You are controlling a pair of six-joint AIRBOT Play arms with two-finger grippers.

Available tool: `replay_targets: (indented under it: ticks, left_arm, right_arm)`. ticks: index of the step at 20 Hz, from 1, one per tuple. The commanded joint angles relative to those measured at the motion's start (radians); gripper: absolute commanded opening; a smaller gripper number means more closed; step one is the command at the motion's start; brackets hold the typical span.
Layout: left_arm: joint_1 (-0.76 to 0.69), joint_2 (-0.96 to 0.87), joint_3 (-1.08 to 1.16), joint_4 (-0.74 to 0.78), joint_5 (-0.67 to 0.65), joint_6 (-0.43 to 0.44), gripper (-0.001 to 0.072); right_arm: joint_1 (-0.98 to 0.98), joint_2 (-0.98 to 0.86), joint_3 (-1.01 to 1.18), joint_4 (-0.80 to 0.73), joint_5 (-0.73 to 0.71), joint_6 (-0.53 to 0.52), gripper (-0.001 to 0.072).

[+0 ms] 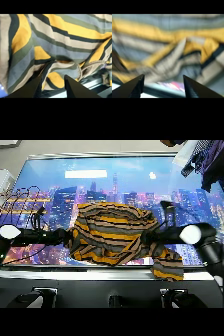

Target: Fold the clothes and pants, and hang the long-sleeved shirts on hangers.

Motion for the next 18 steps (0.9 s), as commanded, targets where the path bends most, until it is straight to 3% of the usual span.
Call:
replay_targets:
  ticks: [1, 3, 5, 11, 12, 15, 18]
  left_arm:
    - [0.01, 0.046, 0.004, 0.053, -0.002, 0.002, 0.0325]
    - [0.01, 0.046, 0.004, 0.068, 0.006, 0.002, 0.0326]
    - [0.01, 0.046, 0.003, 0.072, 0.008, 0.002, 0.0325]
    - [0.01, 0.046, 0.003, 0.071, 0.025, 0.002, 0.0325]
    - [0.01, 0.046, 0.003, 0.072, 0.026, 0.002, 0.0326]
    - [0.01, 0.046, 0.003, 0.072, 0.026, 0.002, 0.0325]
    - [0.01, 0.046, 0.003, 0.079, 0.031, 0.002, 0.0325]
  right_arm:
    - [0.221, 0.004, -0.078, -0.221, -0.014, -0.03, 0.0551]
    - [0.327, -0.006, -0.15, -0.258, -0.091, -0.058, 0.055]
    - [0.401, -0.047, -0.186, -0.339, -0.139, -0.022, 0.0549]
    - [0.41, -0.222, -0.187, -0.343, -0.317, 0.038, 0.0549]
    - [0.41, -0.242, -0.187, -0.346, -0.33, 0.062, 0.0533]
    - [0.41, -0.253, -0.185, -0.41, -0.356, 0.189, 0.032]
    - [0.41, -0.253, -0.172, -0.48, -0.362, 0.319, 0.0294]
